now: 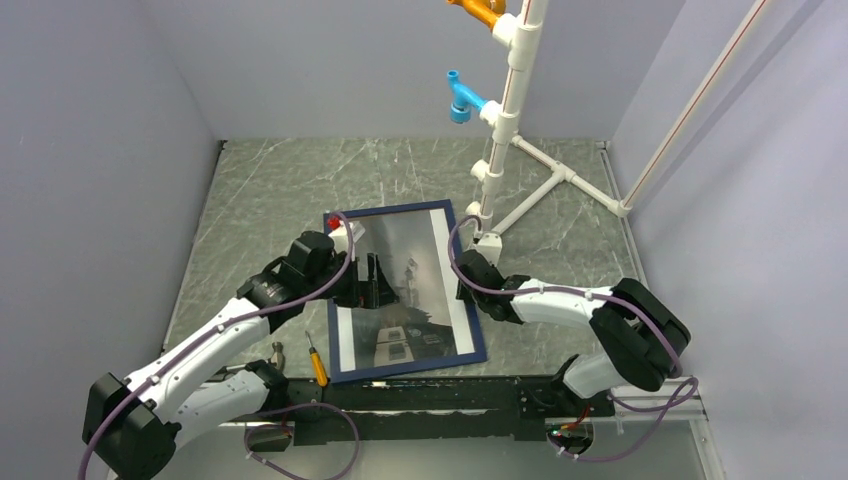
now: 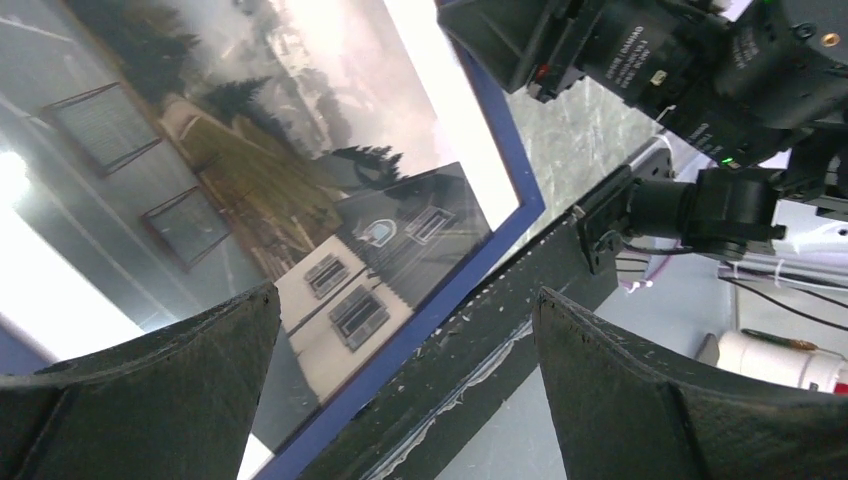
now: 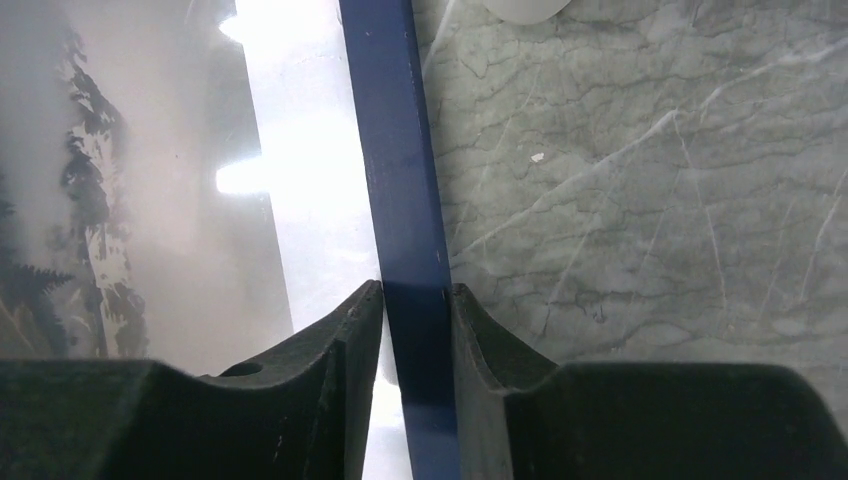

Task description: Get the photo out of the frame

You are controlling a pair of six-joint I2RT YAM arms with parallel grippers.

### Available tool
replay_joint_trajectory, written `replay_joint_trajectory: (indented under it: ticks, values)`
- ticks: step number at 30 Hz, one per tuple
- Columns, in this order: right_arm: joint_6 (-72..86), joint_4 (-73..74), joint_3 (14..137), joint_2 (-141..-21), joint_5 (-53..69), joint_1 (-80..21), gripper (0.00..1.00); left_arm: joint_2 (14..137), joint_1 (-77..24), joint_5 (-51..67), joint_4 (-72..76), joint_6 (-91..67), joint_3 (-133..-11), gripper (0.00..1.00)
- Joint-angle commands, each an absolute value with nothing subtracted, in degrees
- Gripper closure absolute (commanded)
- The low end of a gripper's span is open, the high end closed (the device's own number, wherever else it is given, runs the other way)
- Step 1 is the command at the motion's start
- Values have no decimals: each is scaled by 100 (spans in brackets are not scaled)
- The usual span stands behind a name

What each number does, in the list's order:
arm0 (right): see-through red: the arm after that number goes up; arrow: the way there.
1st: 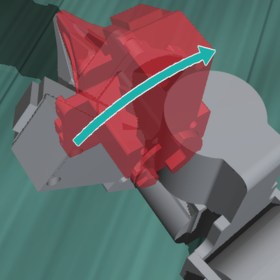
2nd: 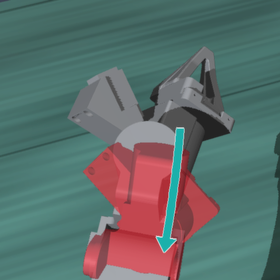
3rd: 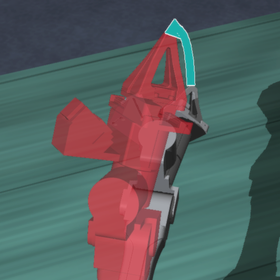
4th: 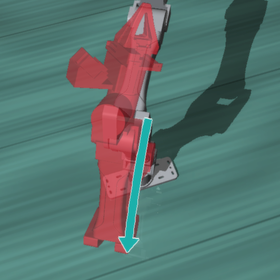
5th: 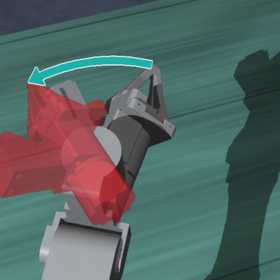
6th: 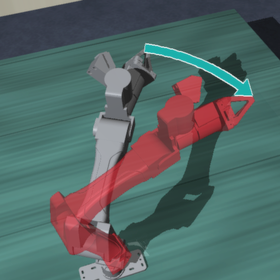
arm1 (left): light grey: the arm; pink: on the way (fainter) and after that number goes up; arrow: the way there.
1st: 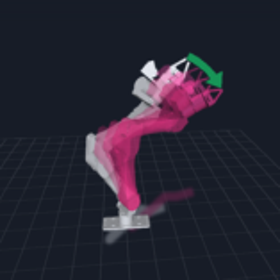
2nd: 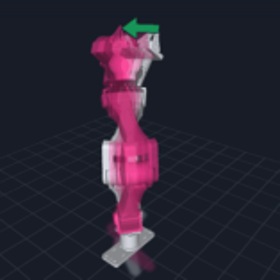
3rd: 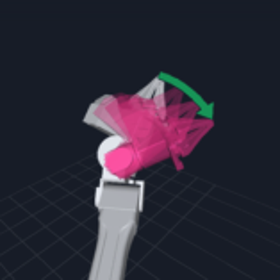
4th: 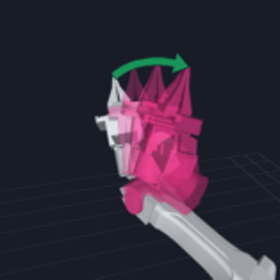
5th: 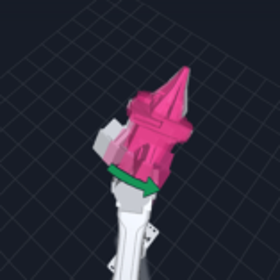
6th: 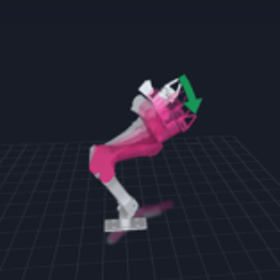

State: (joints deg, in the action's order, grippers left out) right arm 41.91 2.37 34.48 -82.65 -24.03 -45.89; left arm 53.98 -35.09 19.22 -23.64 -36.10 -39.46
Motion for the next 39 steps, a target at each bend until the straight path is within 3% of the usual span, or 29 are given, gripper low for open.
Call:
replay_joint_trajectory:
  ticks: [1, 10, 14, 25, 32, 39]
  values:
    - [4041, 545, 3657, -8424, -2587, -4843, 70, 5427, -3533, 2416, -1851, -3591, -3886, 1]
    - [3853, 737, 3978, -8470, -2876, -4936, 87, 5251, -3533, 2257, -1896, -3595, -3788, 1]
    - [3720, 959, 4311, -8427, -2984, -4986, 100, 5119, -3531, 2347, -1598, -3649, -3663, 1]
    - [3423, 1180, 5154, -8492, -3096, -5011, 100, 4680, -3520, 1808, -1431, -3859, -3646, 1]
    - [3319, 1265, 5792, -8857, -2931, -5000, 100, 4689, -3733, 2511, -224, -3582, -3243, 1]
    - [3192, 1709, 6690, -9376, -2621, -4799, 100, 4732, -5738, -8, 229, -1813, -3282, 1]
